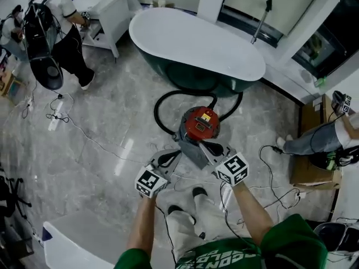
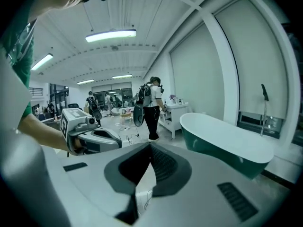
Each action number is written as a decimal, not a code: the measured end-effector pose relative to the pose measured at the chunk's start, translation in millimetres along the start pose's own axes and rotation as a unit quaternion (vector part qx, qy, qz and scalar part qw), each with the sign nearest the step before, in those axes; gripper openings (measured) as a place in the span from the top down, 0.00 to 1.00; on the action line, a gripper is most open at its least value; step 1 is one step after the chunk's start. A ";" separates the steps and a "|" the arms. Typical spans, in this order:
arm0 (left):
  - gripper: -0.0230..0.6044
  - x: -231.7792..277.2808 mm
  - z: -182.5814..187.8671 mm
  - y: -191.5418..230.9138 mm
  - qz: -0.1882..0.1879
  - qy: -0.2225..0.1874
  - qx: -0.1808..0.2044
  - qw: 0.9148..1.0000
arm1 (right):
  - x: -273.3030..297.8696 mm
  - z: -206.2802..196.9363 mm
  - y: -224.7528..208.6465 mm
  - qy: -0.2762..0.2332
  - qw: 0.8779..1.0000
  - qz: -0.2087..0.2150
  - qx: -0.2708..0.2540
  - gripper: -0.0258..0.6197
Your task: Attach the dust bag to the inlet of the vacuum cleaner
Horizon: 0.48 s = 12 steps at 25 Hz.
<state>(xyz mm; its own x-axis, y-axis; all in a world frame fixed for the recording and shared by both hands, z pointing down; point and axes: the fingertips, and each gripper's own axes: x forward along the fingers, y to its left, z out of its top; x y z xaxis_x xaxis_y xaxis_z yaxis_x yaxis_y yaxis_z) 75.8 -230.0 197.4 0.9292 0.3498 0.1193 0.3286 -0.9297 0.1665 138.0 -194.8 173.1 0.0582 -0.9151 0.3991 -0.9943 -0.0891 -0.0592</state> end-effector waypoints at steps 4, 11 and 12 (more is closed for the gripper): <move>0.96 -8.8 64.0 -40.3 0.014 -0.012 -0.018 1.000 | -53.0 46.5 28.4 -0.013 1.000 -0.008 -0.009 0.95; 0.96 10.3 122.9 -109.9 0.038 -0.013 -0.032 0.999 | -135.8 59.4 21.3 -0.018 1.000 -0.018 -0.012 0.95; 0.96 17.6 125.5 -116.7 0.045 -0.011 -0.035 0.998 | -147.5 60.4 11.7 -0.021 1.000 -0.017 -0.010 0.95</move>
<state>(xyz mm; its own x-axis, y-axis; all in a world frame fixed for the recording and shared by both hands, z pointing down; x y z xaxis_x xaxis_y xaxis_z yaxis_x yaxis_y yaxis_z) 75.0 -129.9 57.2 0.9584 0.2612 0.1149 0.2313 -0.9469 0.2232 123.3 -84.7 58.3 0.0957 -0.9274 0.3617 -0.9932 -0.1131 -0.0271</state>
